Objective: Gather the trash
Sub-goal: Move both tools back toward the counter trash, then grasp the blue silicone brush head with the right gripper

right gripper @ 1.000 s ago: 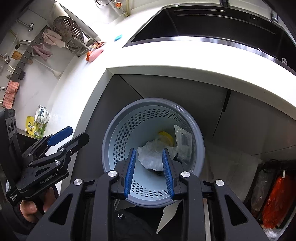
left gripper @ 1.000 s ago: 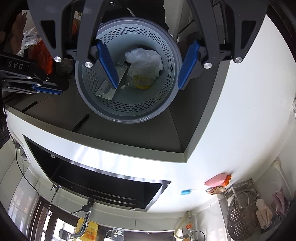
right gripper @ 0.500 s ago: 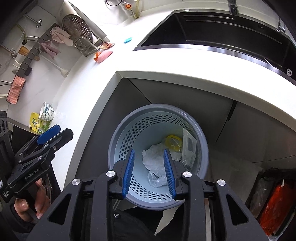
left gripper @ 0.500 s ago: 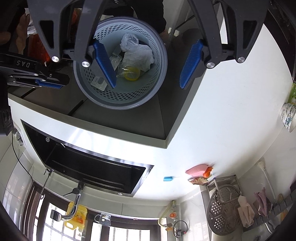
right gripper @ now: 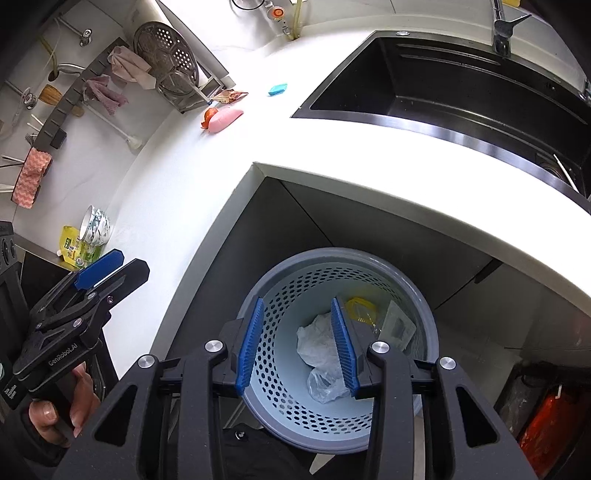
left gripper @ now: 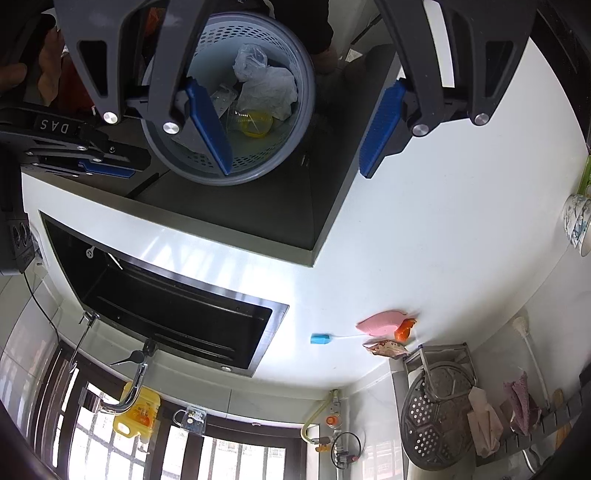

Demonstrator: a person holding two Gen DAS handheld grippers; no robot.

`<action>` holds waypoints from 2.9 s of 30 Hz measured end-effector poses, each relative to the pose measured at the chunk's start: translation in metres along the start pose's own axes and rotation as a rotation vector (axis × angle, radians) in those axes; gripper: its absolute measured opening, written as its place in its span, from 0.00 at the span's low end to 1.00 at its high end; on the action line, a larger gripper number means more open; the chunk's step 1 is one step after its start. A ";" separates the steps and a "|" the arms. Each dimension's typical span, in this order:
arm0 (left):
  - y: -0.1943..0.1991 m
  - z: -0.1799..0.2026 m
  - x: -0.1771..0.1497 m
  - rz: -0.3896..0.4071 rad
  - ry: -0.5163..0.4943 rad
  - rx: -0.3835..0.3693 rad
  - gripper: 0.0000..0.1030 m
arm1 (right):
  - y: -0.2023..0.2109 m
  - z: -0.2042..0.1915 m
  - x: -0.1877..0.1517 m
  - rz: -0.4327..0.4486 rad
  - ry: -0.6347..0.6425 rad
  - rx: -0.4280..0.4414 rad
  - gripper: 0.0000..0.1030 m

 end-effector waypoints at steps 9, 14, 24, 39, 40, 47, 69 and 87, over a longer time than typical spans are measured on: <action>-0.005 -0.024 0.018 0.007 0.008 -0.004 0.68 | -0.006 -0.014 0.031 0.014 -0.007 0.010 0.36; -0.008 -0.048 0.030 0.010 0.030 -0.035 0.68 | -0.009 -0.028 0.059 0.044 -0.006 -0.004 0.36; -0.022 -0.132 0.075 0.034 0.043 0.014 0.68 | -0.027 -0.058 0.140 0.144 -0.018 -0.003 0.36; -0.080 -0.221 0.185 0.107 0.049 0.035 0.71 | -0.085 -0.081 0.264 0.184 0.044 -0.106 0.37; -0.085 -0.223 0.191 0.110 0.051 0.033 0.71 | -0.090 -0.081 0.272 0.182 0.059 -0.115 0.37; -0.116 -0.235 0.217 0.110 0.073 0.024 0.71 | -0.119 -0.081 0.316 0.157 0.172 -0.199 0.40; -0.149 -0.251 0.227 0.080 0.098 0.029 0.71 | -0.173 -0.070 0.376 0.031 0.461 -0.292 0.43; -0.161 -0.260 0.236 0.066 0.116 0.030 0.71 | -0.200 -0.077 0.380 -0.034 0.607 -0.339 0.43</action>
Point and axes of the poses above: each gripper's, at about its wrist camera, not at the fingertips, and y roughly against the way its jaws point, z to its right, x to its top, the point moved 5 cm from there along -y, roughly the way its jaws point, and after that the axes turned 10 degrees about -z, right-handed, at the moved point
